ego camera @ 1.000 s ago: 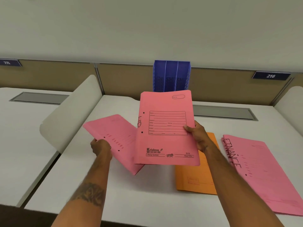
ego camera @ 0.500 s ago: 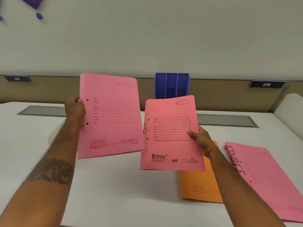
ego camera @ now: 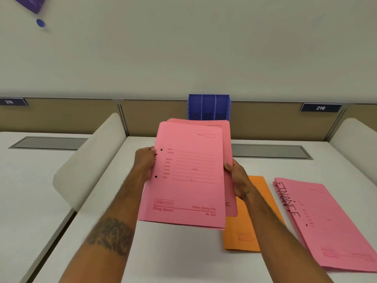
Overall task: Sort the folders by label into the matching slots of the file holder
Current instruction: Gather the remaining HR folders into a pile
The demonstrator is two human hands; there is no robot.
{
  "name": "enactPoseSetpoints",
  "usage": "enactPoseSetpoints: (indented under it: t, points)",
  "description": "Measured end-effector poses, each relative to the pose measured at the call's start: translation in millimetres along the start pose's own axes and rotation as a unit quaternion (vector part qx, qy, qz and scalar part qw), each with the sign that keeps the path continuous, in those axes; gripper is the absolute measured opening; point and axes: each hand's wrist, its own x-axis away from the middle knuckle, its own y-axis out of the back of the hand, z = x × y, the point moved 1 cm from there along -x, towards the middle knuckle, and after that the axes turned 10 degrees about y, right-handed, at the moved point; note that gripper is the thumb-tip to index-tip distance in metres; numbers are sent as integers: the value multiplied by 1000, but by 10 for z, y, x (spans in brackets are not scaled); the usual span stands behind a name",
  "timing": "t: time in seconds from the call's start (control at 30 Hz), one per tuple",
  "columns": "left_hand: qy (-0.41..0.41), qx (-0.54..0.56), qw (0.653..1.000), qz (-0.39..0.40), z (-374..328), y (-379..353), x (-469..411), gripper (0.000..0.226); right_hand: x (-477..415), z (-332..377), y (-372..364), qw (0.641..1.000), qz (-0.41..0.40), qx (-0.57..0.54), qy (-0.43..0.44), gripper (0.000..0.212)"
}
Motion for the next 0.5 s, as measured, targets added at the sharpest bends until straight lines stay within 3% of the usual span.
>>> enactPoseSetpoints:
  t: [0.17, 0.33, 0.5]
  points:
    - [9, -17, 1000, -2, 180, -61, -37, 32, 76, -53, -45, 999, -14, -40, -11, 30]
    - [83, -56, 982, 163, 334, -63, -41, 26, 150, -61, -59, 999, -41, 1, -17, 34]
    - [101, -59, 975, 190, 526, 51, -126, 32, 212, -197, -56, 998, -34, 41, -38, 42]
